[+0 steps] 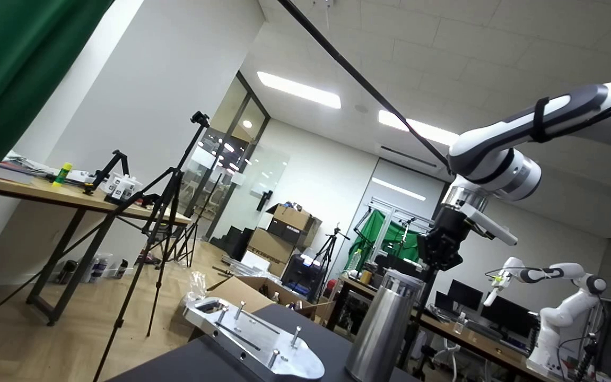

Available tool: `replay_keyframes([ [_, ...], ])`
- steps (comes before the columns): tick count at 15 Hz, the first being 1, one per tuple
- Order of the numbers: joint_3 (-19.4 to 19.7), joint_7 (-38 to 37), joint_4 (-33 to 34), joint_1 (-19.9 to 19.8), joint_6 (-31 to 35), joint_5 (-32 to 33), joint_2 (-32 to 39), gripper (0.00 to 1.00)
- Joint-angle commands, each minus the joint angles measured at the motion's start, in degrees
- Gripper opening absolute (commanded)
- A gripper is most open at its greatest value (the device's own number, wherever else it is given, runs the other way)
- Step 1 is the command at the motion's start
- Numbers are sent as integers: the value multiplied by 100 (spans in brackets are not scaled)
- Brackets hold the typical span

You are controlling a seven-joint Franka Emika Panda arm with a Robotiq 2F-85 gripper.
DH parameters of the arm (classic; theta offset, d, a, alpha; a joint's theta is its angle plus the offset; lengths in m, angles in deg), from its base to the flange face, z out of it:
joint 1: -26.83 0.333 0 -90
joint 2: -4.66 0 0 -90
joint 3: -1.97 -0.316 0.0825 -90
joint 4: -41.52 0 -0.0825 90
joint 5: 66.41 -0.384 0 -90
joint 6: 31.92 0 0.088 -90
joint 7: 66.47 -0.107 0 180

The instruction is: Open the lid on the top of the flask, close it, and then open it again

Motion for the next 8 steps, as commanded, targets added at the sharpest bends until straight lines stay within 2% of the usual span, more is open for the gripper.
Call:
replay_keyframes([
  [1,2,-75,66,4,-112,-29,32,0],
  [8,29,-97,94,52,-94,16,108,0],
])
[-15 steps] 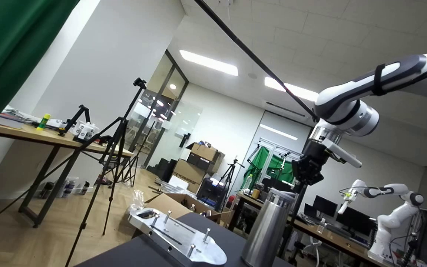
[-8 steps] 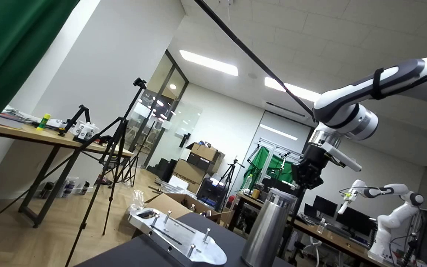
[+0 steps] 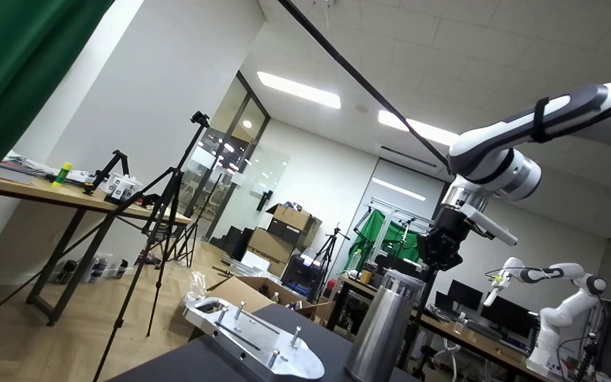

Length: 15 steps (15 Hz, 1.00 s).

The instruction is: Open the lid on the top of the flask, close it, and then open it again

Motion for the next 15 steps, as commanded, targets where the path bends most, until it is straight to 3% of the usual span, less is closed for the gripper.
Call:
replay_keyframes([
  [1,35,-101,93,58,-98,24,128,0],
  [10,23,-96,90,70,-127,16,23,0],
  [15,119,-154,34,250,-522,228,-266,0],
])
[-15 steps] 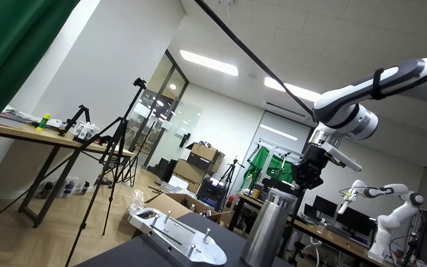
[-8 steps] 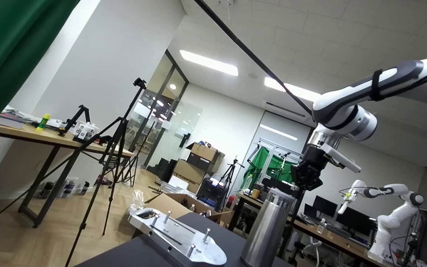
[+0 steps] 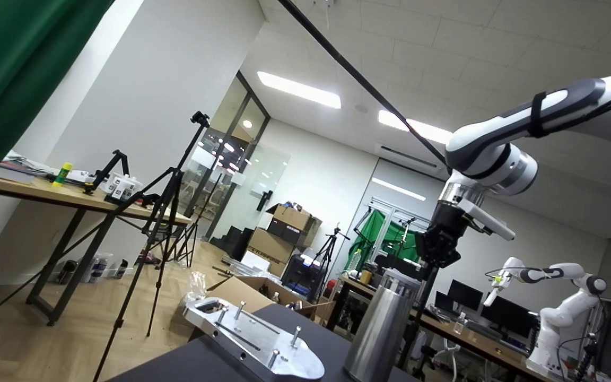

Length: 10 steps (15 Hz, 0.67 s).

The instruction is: Open the lid on the top of the flask, close it, and then open it again

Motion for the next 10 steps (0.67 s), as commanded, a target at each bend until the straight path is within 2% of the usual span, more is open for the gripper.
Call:
replay_keyframes([
  [1,87,-142,6,172,-330,186,-239,0],
  [10,42,-61,-36,546,-298,356,-171,0],
])
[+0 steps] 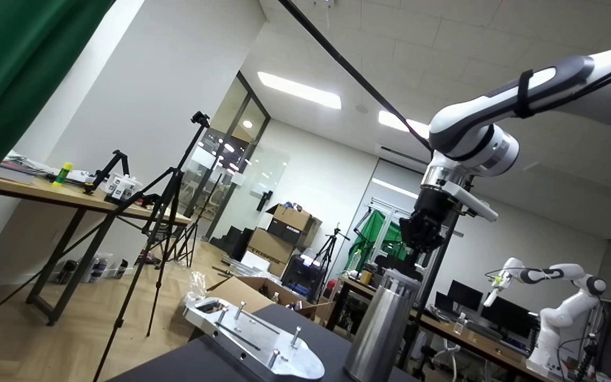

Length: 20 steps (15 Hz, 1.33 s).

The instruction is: Open the lid on the top of the flask, close it, and then open it again

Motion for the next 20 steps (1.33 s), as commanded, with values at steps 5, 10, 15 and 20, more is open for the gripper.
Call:
replay_keyframes([
  [5,51,-22,-52,129,493,84,38,0],
  [10,66,-21,-110,116,908,150,101,0],
  [15,103,-46,-146,103,1090,150,198,0],
  [20,115,-69,-106,84,1029,112,235,0],
])
